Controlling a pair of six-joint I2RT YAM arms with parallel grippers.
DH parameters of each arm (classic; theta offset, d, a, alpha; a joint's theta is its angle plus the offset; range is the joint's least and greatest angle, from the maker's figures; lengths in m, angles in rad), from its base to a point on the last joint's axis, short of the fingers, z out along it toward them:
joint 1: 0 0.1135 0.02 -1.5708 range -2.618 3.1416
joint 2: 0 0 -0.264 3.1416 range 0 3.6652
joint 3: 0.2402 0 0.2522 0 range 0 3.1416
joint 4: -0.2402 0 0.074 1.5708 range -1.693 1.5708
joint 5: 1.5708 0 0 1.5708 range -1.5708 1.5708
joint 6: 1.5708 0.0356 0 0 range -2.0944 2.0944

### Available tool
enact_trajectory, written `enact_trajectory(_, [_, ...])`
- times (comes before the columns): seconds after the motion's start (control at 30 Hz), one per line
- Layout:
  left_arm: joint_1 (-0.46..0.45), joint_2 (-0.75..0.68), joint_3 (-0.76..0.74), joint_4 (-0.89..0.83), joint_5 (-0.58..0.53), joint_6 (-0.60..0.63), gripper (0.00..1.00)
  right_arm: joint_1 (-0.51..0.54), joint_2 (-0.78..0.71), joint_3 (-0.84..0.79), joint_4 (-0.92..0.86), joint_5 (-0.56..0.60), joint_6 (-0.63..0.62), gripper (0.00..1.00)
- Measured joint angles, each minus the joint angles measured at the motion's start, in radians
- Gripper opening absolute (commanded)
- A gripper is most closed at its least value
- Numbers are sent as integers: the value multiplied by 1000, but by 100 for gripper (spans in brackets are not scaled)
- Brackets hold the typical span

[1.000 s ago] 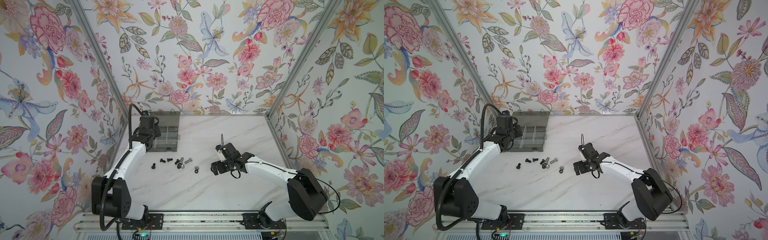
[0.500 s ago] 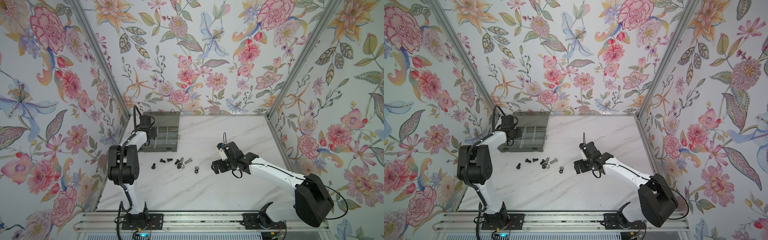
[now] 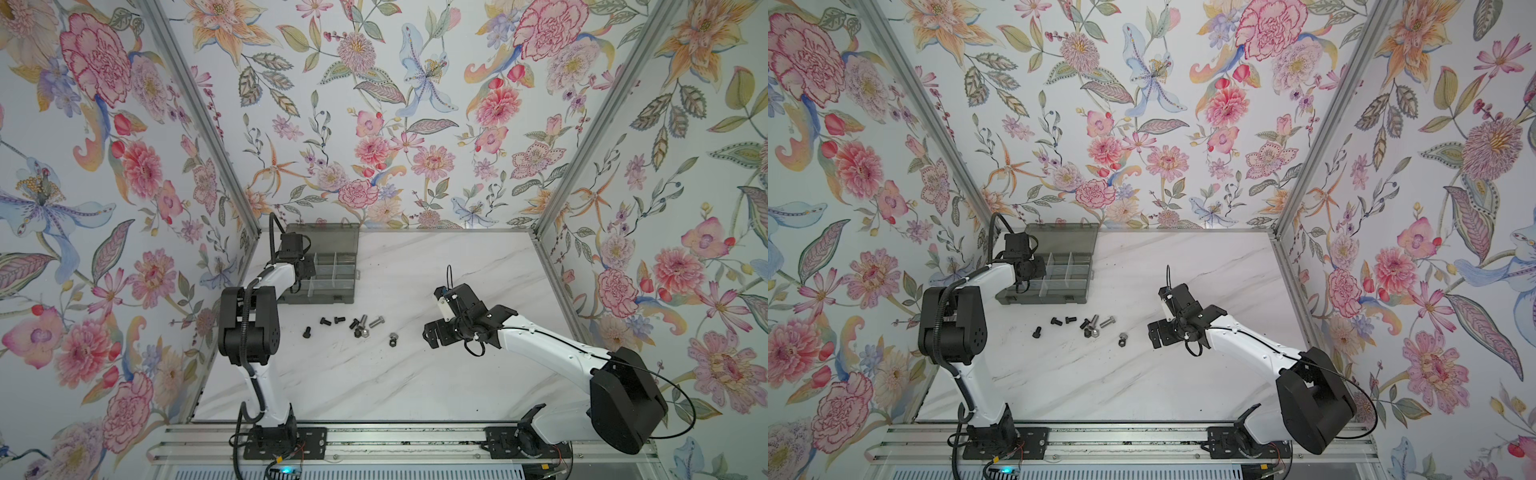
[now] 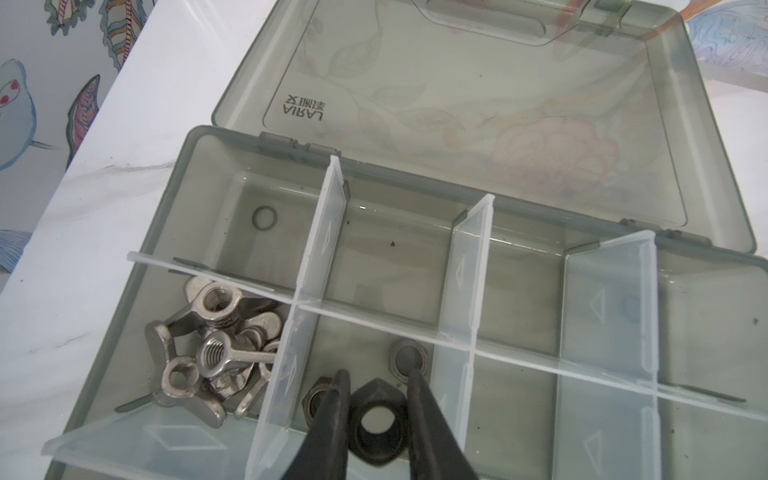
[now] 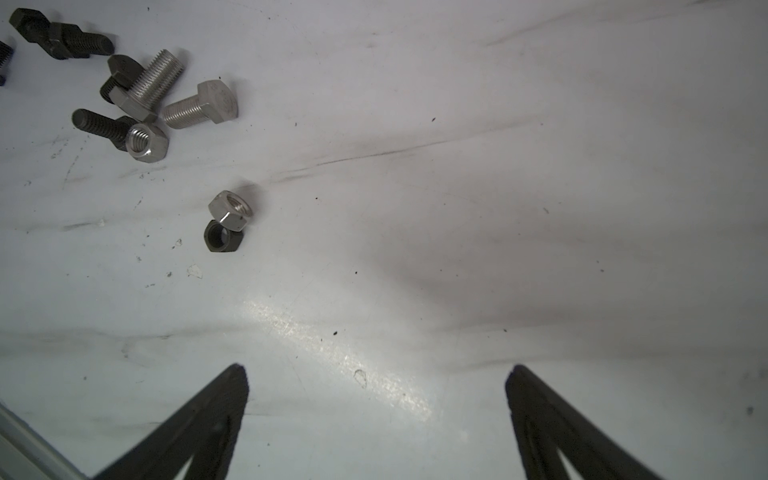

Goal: Sort the screws and nuts into containers
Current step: 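Lift the black hex nut and carry it with the left gripper to the box, then open the left gripper to drop the black hex nut into the compartment, then move the left gripper to the silver nut stacked on a black hex nut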

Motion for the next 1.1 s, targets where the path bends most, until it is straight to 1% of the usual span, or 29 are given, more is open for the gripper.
enact_trajectory(0.17, [2, 0, 0, 3, 0, -2, 46, 0, 0, 0, 0, 0, 0, 99])
enact_trajectory(0.33, [2, -1, 0, 3, 1, -2, 47, 0, -1, 0, 0, 2, 0, 99])
enact_trajectory(0.4, [1, -11, -9, 10, 6, -2, 50, 0, -5, 0, 0, 3, 0, 99])
enact_trajectory(0.47, [-3, -41, -31, 12, 18, -4, 53, 0, -9, 0, 0, 3, 0, 99])
enact_trajectory(0.57, [-14, -111, -72, 13, 31, -5, 54, 0, -13, -1, -2, 3, 0, 99])
enact_trajectory(0.67, [-43, -196, -115, 10, 30, -5, 55, 0, -16, -1, -2, 3, 0, 99])
enact_trajectory(0.77, [-103, -278, -175, 11, 30, -5, 56, 0, -19, -1, -3, 3, 0, 99])
enact_trajectory(0.87, [-191, -347, -254, 11, 30, -14, 58, 0, -20, -2, -2, 5, 0, 99])
enact_trajectory(1.0, [-316, -433, -391, 44, 48, -68, 58, 0, -20, -2, -3, 11, 0, 99])
enact_trajectory(1.1, [-401, -481, -478, 67, 53, -120, 58, -23, -20, -2, -3, 12, 0, 99])
